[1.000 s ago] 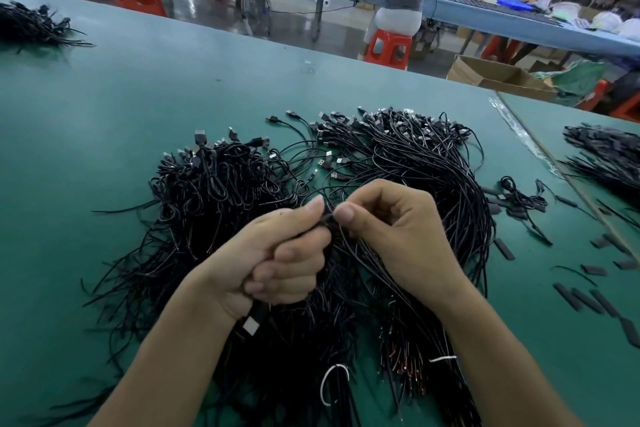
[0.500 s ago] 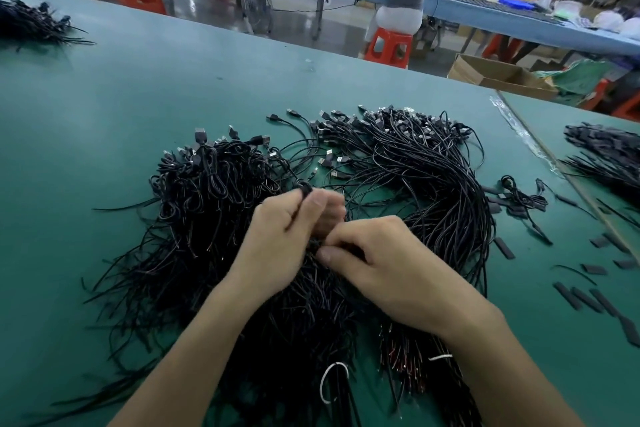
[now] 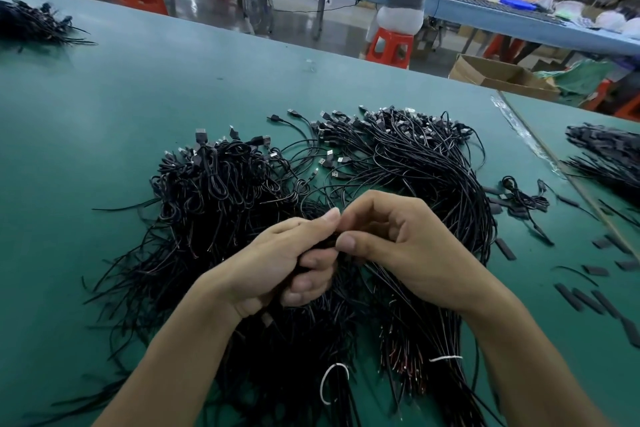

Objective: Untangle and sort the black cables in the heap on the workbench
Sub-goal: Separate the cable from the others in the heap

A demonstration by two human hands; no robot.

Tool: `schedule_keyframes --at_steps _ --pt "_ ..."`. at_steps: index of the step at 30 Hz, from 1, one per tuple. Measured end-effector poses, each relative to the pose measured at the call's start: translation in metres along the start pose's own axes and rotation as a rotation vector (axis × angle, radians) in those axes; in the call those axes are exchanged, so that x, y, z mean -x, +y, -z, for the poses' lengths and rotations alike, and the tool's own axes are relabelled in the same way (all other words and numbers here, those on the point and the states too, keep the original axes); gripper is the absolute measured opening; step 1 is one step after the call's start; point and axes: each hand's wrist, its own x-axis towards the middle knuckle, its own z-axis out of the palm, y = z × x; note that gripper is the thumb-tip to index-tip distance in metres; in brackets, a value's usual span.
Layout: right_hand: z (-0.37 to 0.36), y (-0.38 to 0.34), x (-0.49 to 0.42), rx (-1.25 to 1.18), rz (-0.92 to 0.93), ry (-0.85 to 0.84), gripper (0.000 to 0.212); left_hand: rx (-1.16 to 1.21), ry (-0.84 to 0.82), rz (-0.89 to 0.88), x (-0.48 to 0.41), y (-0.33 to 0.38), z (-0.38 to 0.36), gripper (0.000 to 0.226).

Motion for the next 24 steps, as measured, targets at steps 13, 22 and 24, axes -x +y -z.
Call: schedule_keyframes --at_steps 13,22,24 --pt "-0.006 0.003 -0.004 0.051 -0.001 0.109 0.01 0.306 0.069 0.013 -0.011 -0.006 -0.014 0.045" --pt "-0.007 0.003 -0.016 0.195 0.026 0.169 0.009 0.038 0.219 0.077 -0.013 -0.013 -0.01 0.067" --pt "-0.005 0.002 -0.019 0.239 0.019 0.181 0.008 -0.008 0.289 0.039 -0.014 -0.016 -0.007 0.065"
